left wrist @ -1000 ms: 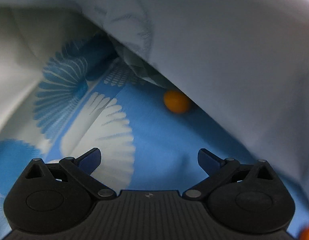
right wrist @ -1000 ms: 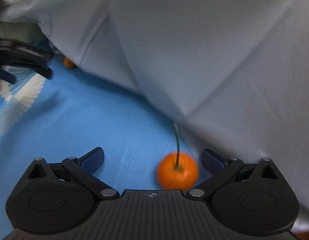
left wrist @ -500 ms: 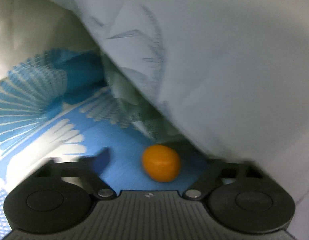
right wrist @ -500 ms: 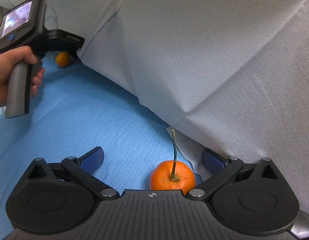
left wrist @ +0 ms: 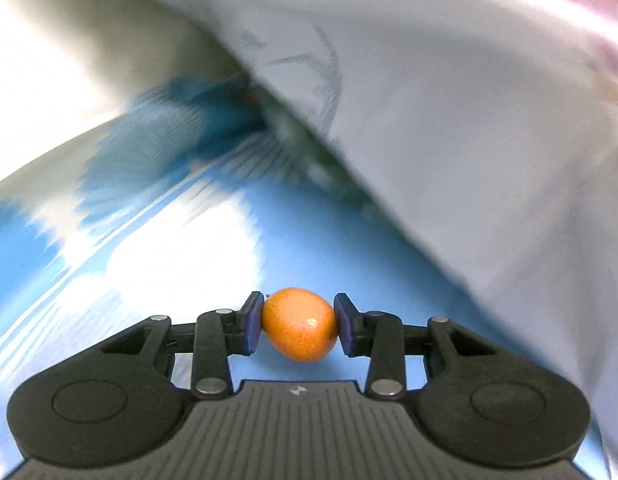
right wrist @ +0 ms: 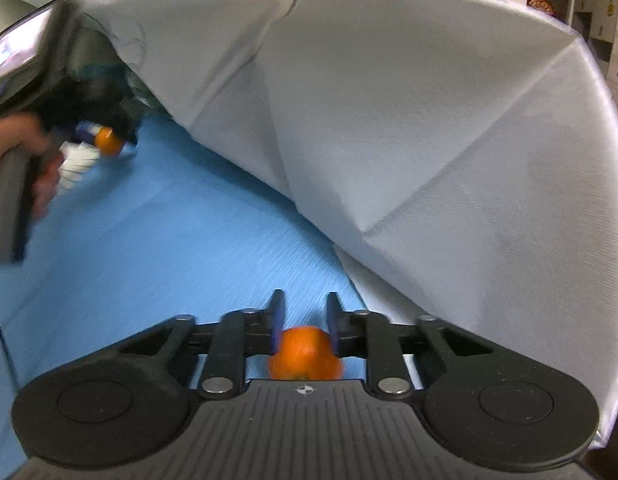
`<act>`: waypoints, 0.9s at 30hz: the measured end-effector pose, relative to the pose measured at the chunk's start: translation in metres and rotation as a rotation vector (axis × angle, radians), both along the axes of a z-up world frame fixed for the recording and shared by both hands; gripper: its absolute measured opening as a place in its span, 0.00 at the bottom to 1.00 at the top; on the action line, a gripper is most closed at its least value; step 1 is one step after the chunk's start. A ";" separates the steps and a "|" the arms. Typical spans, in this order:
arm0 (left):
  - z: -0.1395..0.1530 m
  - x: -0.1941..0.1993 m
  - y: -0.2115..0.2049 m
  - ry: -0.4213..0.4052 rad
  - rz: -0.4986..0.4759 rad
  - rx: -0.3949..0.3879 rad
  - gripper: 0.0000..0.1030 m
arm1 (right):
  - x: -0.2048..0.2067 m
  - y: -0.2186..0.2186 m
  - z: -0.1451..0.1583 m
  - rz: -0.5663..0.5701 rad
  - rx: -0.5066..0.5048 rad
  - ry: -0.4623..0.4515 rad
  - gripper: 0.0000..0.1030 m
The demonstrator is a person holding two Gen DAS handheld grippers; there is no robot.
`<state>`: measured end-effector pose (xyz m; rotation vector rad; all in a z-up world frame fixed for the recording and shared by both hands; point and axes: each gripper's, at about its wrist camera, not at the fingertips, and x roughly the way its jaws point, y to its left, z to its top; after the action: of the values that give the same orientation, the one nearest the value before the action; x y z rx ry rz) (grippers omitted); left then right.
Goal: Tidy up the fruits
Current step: 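Carry the mandarins to the box and open both tools to drop them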
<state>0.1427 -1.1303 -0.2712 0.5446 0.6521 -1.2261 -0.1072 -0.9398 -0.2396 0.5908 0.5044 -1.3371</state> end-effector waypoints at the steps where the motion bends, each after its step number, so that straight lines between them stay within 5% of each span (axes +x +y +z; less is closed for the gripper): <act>1: 0.005 0.004 0.023 0.020 0.002 0.025 0.41 | 0.000 0.007 0.004 0.019 0.010 -0.008 0.01; 7: 0.038 0.027 0.148 0.077 0.117 0.104 0.41 | 0.014 0.037 0.000 0.173 -0.071 0.033 0.03; 9: 0.052 0.034 0.185 0.084 0.163 0.117 0.41 | 0.006 0.043 0.004 0.162 -0.090 0.031 0.21; 11: 0.068 0.039 0.211 0.077 0.201 0.115 0.41 | -0.005 0.054 0.007 0.109 -0.098 0.014 0.76; 12: 0.074 0.041 0.226 0.070 0.220 0.112 0.41 | -0.008 0.059 0.005 0.097 -0.111 0.028 0.82; 16: 0.099 0.047 0.278 0.083 0.298 0.106 0.41 | 0.000 0.042 -0.014 0.165 -0.077 0.082 0.77; 17: 0.104 0.049 0.288 0.085 0.313 0.103 0.41 | 0.004 0.033 -0.023 0.205 -0.023 0.092 0.57; 18: 0.110 0.051 0.297 0.089 0.326 0.100 0.41 | 0.005 0.030 -0.025 0.210 -0.016 0.084 0.57; 19: 0.117 0.052 0.311 0.094 0.339 0.095 0.41 | 0.009 0.030 -0.022 0.213 -0.018 0.081 0.42; 20: 0.123 0.054 0.324 0.099 0.351 0.086 0.41 | 0.012 0.031 -0.018 0.238 -0.004 0.086 0.38; 27: 0.177 0.063 0.437 0.154 0.391 -0.034 0.41 | 0.038 0.114 0.060 0.362 -0.082 0.037 0.38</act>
<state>0.2059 -0.6936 -0.0947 0.2768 0.8232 -0.9132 -0.0688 -0.8253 -0.1796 0.3855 0.5547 -1.0197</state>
